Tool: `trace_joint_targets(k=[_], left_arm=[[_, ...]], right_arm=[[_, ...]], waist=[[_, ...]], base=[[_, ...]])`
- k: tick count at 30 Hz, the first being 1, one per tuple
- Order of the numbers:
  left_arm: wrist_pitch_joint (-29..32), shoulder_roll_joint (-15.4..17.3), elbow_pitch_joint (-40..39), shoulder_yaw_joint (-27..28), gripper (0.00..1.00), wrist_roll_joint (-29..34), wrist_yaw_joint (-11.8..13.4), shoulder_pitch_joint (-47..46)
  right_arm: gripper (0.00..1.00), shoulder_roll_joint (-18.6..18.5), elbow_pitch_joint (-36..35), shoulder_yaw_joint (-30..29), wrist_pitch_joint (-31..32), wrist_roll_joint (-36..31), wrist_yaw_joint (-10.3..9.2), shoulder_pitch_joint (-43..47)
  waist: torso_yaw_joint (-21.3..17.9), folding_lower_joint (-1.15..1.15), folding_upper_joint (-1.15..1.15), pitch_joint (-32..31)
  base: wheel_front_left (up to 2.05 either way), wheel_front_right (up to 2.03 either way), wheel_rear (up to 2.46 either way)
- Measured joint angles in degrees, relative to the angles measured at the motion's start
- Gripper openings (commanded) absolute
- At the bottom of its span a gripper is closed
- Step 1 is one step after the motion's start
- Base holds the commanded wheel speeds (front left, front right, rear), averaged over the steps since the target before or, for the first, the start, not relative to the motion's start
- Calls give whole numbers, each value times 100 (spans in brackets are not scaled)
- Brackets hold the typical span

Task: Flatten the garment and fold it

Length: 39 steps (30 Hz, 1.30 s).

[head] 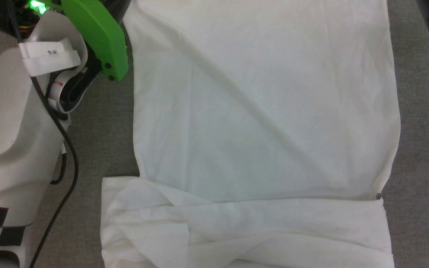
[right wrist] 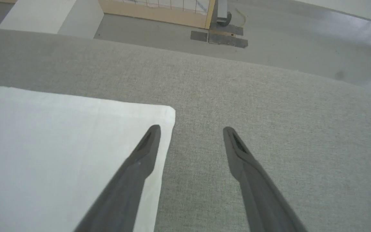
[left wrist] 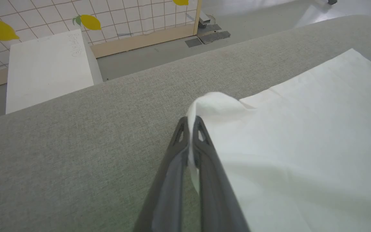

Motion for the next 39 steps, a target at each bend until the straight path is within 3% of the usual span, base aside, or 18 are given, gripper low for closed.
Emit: trace_joint_targets(k=[7,18,19,20,21,30,39], left_arm=[[-4,-74,37,-187,0,-2,-24,-211],[-77,-144,143,-360,0,-104,-48,-451],[-82,-144,163,-366,0,-104,-48,-461],[-83,-144,187,-372,0,-109,-48,-472],[-89,-143,211,-377,0,-133,-48,-477],[-256,-134,345,-291,0,-246,-48,-567],[-960,-162,465,-168,0,-159,-43,-647]], right_arm=[[100,89,530,110,492,-44,1,-447],[100,188,925,-37,556,-288,1,-802],[73,204,929,-55,557,-290,0,-826],[5,218,928,-82,556,-296,0,-855],[0,236,927,-113,556,-309,1,-883],[0,286,929,-213,264,-489,1,-917],[0,234,1068,-246,-505,-579,1,-1027]], waist=[[213,0,0,222],[444,0,0,587],[455,0,0,610],[469,0,0,632],[481,0,0,648],[434,0,0,537],[377,0,0,329]], base=[[0,0,0],[0,0,0],[0,0,0],[0,0,0],[0,0,0],[0,0,0],[0,0,0]])
